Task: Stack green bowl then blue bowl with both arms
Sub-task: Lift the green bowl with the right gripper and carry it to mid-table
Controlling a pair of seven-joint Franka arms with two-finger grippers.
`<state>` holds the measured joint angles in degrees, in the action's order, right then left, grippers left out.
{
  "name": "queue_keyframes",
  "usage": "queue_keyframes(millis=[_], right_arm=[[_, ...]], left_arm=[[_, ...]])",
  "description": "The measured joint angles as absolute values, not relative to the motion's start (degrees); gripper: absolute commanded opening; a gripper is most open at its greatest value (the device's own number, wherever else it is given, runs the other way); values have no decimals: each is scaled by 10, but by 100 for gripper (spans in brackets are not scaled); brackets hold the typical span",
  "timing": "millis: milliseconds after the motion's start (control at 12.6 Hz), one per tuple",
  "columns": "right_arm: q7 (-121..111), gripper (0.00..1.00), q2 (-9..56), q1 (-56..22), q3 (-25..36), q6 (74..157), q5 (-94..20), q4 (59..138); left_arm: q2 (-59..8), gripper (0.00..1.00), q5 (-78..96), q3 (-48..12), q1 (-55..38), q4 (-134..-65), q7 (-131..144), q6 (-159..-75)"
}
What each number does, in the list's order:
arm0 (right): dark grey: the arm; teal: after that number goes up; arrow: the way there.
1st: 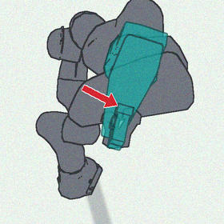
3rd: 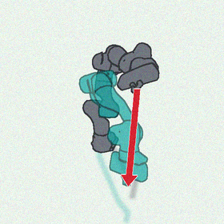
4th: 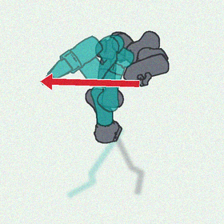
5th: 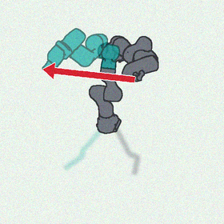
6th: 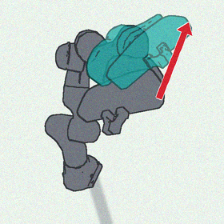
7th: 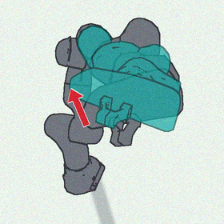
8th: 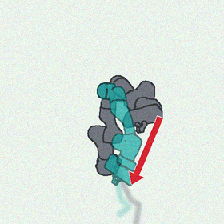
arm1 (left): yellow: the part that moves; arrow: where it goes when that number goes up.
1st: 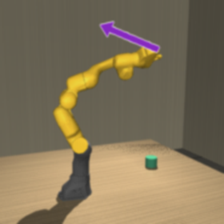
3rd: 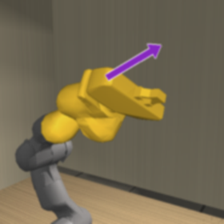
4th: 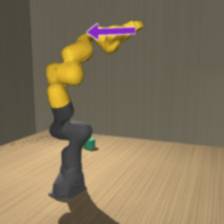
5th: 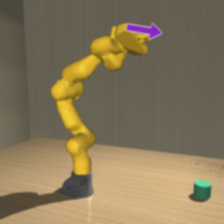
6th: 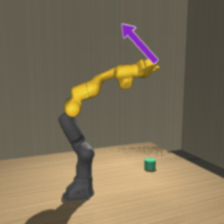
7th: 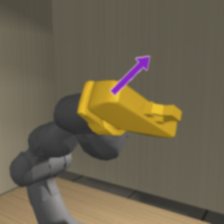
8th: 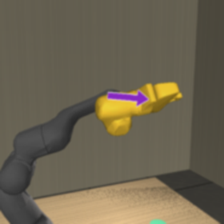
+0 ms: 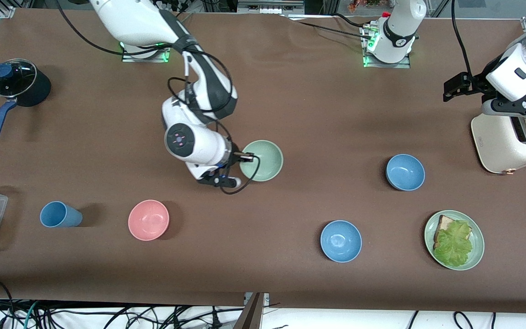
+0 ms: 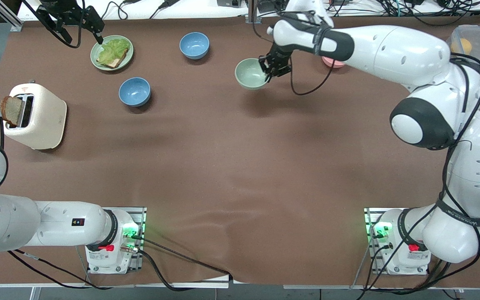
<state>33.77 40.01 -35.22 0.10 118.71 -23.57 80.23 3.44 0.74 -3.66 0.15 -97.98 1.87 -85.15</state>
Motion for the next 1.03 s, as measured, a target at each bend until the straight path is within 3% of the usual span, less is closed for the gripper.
queue_keyframes(millis=[1029], right_arm=[[418, 0, 464, -399, -16, 1228, -239, 802]], left_arm=[[34, 100, 7, -38, 1, -980, 19, -852]])
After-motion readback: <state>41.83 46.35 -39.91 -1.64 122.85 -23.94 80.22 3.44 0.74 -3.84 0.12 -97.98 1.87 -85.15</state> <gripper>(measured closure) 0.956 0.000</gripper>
